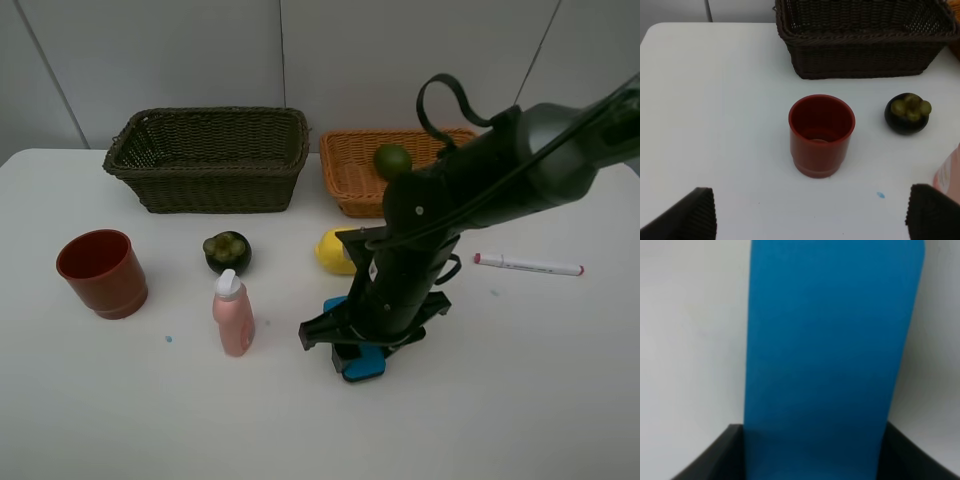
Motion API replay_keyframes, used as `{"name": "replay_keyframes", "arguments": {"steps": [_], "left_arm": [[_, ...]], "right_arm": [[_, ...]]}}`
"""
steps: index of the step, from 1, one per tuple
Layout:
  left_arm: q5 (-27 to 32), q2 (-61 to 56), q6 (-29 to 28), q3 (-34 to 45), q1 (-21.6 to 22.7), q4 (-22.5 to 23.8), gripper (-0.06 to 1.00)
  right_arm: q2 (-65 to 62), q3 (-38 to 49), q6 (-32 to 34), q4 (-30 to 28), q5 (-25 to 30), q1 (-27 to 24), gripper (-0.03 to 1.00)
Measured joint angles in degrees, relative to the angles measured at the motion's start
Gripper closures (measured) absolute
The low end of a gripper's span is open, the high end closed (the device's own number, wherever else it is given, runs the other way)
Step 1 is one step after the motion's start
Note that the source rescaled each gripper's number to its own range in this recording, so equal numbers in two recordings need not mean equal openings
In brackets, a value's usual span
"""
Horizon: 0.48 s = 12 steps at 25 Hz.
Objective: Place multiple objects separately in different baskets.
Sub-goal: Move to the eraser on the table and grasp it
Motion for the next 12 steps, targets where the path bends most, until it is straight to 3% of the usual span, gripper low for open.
{"name": "replay_keyframes", "arguments": {"steps": [12], "left_arm": [[0.0, 0.0, 0.0, 0.0, 0.0, 0.0, -0.03]], "right_arm": [[0.0, 0.0, 0.2, 0.0, 1.3, 0.0, 0.49]]}}
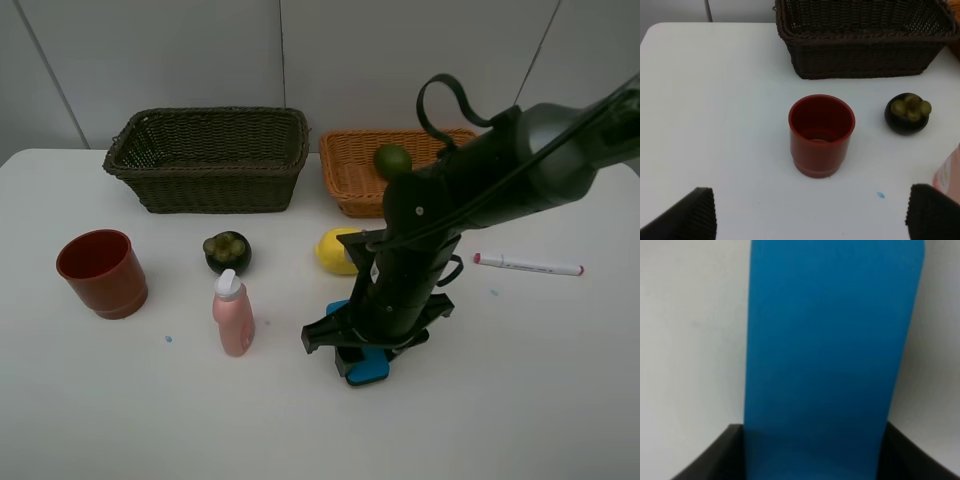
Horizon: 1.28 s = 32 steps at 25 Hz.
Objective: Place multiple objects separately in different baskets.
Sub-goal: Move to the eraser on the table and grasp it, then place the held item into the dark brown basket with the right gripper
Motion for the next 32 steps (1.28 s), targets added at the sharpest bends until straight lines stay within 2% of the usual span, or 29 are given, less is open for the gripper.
{"name": "replay_keyframes", "arguments": {"steps": [11, 16, 21, 26, 32], "left_arm": [[0.0, 0.0, 0.0, 0.0, 0.0, 0.0, -0.03], [0.0, 0.0, 0.0, 0.0, 0.0, 0.0, -0.03], [0.0, 0.0, 0.0, 0.0, 0.0, 0.0, -0.03], [0.0, 0.0, 0.0, 0.0, 0.0, 0.0, -0.03], [0.0, 0.0, 0.0, 0.0, 0.0, 0.0, -0.03]], "right_arm": [[-0.1, 0.0, 0.0, 0.0, 1.2, 0.0, 0.49], [-1.6, -0.6, 0.0, -0.1, 3.3, 0.0, 0.49], [-2.1, -6.6, 0.0, -2.2, 11.9, 0.0, 0.49], [-2.1, -16.2, 0.1, -5.7, 21.4, 0.0, 0.49], [-2.1, -29.0, 1.7, -11.1, 29.2, 0.0, 0.49]]}}
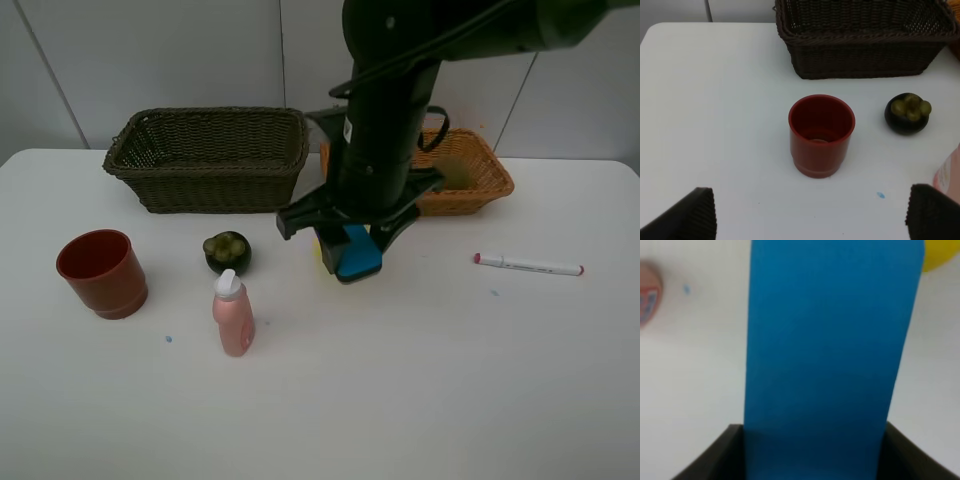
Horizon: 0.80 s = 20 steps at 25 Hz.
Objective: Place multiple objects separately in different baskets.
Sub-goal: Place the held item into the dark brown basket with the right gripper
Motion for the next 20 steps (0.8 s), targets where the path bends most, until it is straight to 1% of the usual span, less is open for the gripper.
{"name": "replay_keyframes", "arguments": {"steps": [3, 7, 10, 15, 20], "left_arm": [[0.0, 0.0, 0.0, 0.0, 0.0, 0.0, -0.03], [0.0, 0.0, 0.0, 0.0, 0.0, 0.0, -0.03], [0.0, 0.0, 0.0, 0.0, 0.0, 0.0, -0.03], [0.0, 0.0, 0.0, 0.0, 0.0, 0.0, -0.03], [0.0, 0.0, 0.0, 0.0, 0.0, 0.0, -0.03]], "right_arm": [[-0.2, -5.6, 0.2, -2.2, 1.6, 0.0, 0.49], [-0.2, -11.2, 0.0, -4.5, 1.9, 0.0, 0.49], [0.9, -15.1, -1.9, -5.8, 1.5, 0.0, 0.49], [6.8, -22.4, -6.2, -5.9, -1.0, 0.0, 0.49], [14.2, -31.8, -10.1, -6.2, -5.8, 0.0, 0.49]]}}
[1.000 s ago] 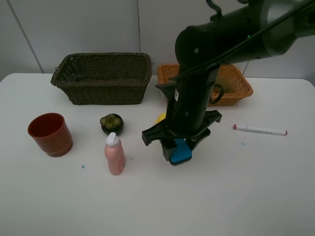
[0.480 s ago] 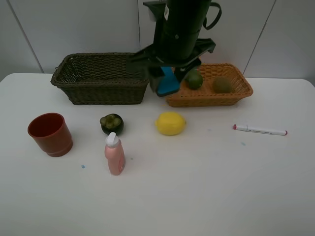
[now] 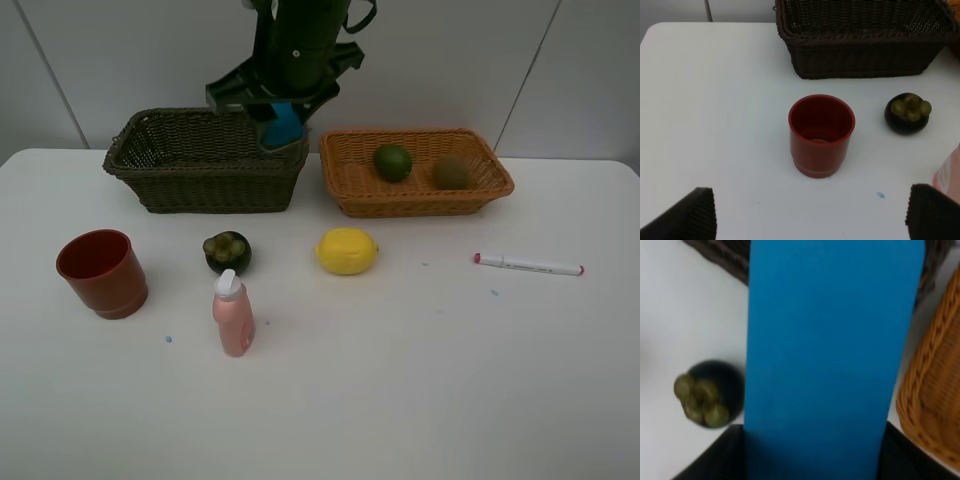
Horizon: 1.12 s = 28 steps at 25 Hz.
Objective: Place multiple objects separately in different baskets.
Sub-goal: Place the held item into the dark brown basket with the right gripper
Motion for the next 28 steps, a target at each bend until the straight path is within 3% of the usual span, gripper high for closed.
{"name": "replay_keyframes", "arguments": {"steps": [7, 17, 28], "left_arm": [[0.0, 0.0, 0.0, 0.0, 0.0, 0.0, -0.03], [0.0, 0.0, 0.0, 0.0, 0.0, 0.0, -0.03], [0.0, 0.0, 0.0, 0.0, 0.0, 0.0, -0.03]], "right_arm": [[9.0, -10.8, -3.2, 0.1, -6.7, -1.1, 0.49], [18.0, -12.2, -3.9, 2.4, -21.9, -4.3, 0.49], [23.9, -12.2, -3.9, 3.4, -26.2, -5.1, 0.49]]}}
